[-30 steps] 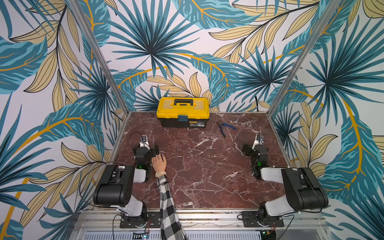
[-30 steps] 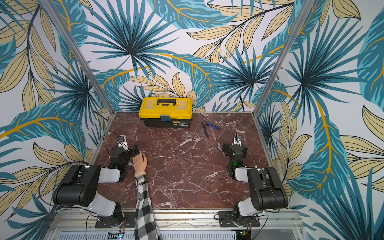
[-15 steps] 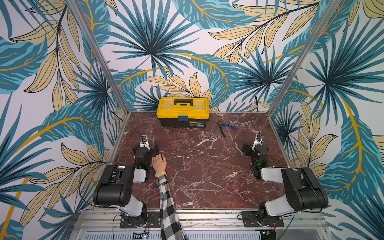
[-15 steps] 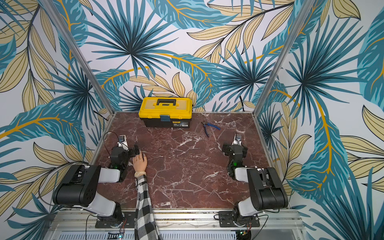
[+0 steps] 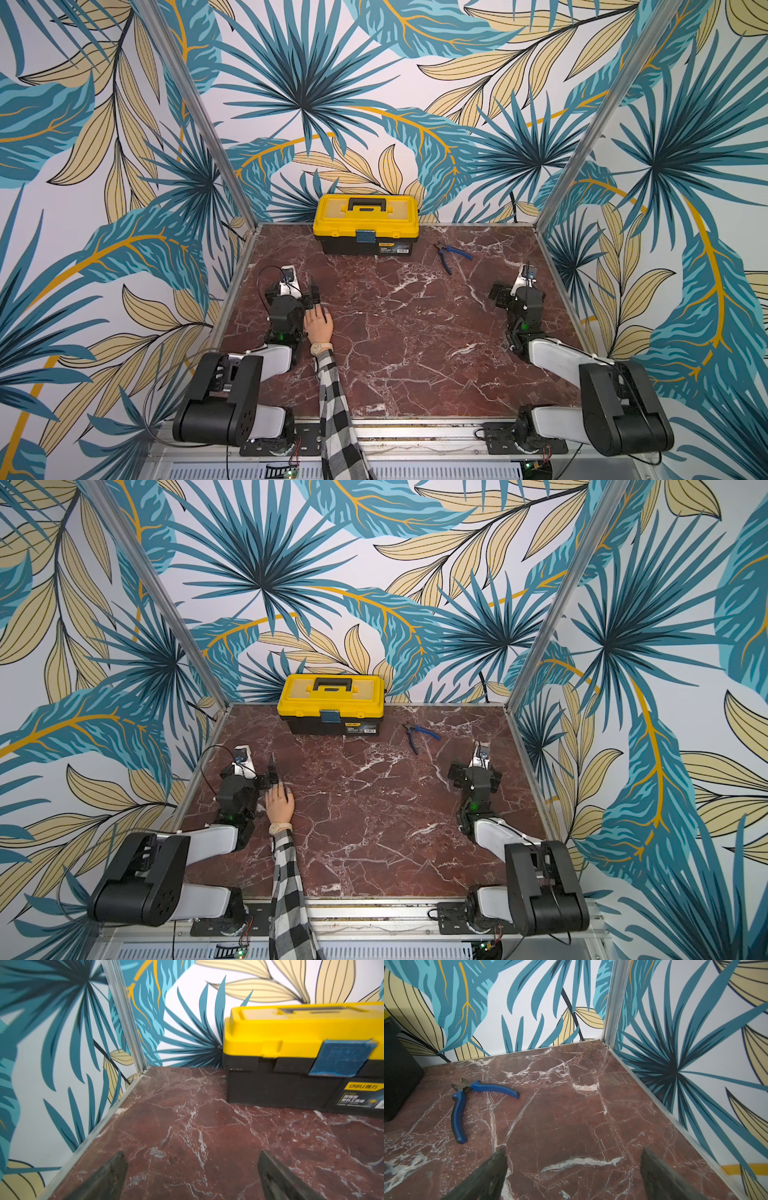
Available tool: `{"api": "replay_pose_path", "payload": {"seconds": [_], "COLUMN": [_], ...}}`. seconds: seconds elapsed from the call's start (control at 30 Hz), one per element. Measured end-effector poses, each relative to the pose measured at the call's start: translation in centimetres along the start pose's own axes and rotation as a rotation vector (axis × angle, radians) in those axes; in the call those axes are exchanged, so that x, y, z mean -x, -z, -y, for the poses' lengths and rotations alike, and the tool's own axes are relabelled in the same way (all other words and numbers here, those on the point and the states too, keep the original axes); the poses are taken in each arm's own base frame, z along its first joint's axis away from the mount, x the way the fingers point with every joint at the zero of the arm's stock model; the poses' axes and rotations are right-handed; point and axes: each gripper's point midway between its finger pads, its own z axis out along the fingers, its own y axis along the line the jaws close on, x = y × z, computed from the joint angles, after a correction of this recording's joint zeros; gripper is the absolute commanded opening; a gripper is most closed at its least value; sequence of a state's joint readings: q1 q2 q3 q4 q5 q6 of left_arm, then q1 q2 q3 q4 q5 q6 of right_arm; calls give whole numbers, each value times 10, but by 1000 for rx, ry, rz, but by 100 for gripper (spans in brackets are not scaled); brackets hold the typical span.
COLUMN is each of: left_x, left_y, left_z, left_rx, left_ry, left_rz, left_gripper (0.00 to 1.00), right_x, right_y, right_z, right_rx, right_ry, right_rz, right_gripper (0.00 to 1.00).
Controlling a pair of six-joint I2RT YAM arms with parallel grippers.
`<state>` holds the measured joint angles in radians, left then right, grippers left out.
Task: Take off the watch
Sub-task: Adjust the hand at the center of the board.
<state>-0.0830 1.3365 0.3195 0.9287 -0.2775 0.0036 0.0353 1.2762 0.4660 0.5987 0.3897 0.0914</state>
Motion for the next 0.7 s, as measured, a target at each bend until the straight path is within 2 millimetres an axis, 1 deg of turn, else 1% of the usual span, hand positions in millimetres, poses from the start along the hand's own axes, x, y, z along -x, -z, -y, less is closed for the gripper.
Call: {"api": "replay_pose_path", "payload": {"seconds": [0.07, 0.13, 0.23, 0.33, 0.47, 0.6, 0.7], "left_x": [11, 22, 40, 54, 68, 72, 71], "left_y": [6, 10, 17, 26, 38, 54, 60], "left_z": [0, 1, 2, 18, 60, 100, 124], "left_rx": [5, 7, 10, -17, -88, -151, -186], "left_ry": [-4, 0, 15, 22, 12, 0, -5], "left_rz": [32, 64, 114, 149, 166, 147, 86], "left_gripper": [100, 99, 100, 99, 99, 100, 99], "right_x": [18, 32, 42, 35, 15, -5, -17], "right_y": [4, 8, 14, 19, 26, 40, 54], "right_z": [0, 3, 7, 5, -15, -39, -56], "right_rx": [-7, -25, -50, -44, 69, 204, 292], "right_ry": [-39, -95, -164, -183, -179, -193, -201], "right_rz": [-6, -20, -59, -135, -266, -381, -458], "right_gripper": [99, 99, 99, 99, 99, 99, 99]}}
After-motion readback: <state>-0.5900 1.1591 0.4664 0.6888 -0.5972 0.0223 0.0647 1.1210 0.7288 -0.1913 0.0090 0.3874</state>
